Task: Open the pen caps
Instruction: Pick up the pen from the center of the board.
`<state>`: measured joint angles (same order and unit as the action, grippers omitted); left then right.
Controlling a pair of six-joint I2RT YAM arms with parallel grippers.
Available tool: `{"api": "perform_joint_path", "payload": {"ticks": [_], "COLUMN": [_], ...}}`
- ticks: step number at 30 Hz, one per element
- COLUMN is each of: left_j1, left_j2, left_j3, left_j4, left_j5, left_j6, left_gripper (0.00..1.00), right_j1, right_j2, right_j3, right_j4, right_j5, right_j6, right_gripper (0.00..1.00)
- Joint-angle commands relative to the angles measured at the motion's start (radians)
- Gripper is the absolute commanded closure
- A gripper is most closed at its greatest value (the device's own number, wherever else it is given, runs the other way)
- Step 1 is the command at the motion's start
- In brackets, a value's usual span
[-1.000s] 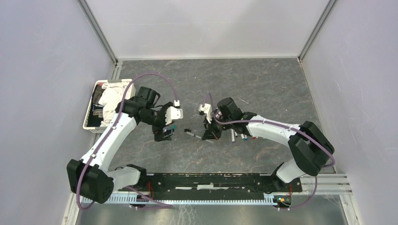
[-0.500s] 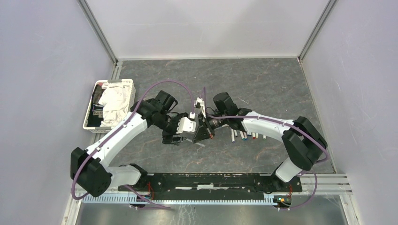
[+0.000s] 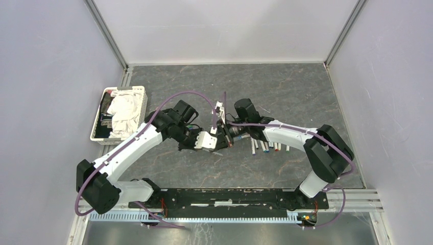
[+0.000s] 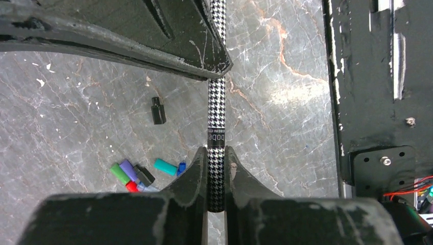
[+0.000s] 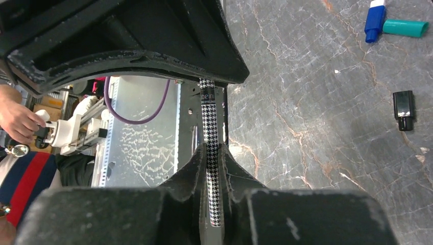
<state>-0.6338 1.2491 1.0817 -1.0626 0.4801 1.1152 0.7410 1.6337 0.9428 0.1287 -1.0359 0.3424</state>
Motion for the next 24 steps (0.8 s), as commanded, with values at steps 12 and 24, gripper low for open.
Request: {"api": "perform_joint_path", "payload": {"ticks": [12,24], "left_j1": [-0.020,-0.017], "left_j2": [-0.014,-0.008], "left_j3": [0.055,0.011], "left_j4": [0.013,0.043], "left_j5": [-0.024,-0.227], "left_j6": [0.004,0.060], "left_gripper": [0.98,0.98], "right_j1": [0.055,-0.007], "right_j2": [0.097,0.034], "right_j3": [0.031,-0.032], "right_j4": [0.274,0.040], "right_j5": [-0.045,0.007], "right_j6": [0.227,0.045], "right_gripper": [0.63,1.00]}}
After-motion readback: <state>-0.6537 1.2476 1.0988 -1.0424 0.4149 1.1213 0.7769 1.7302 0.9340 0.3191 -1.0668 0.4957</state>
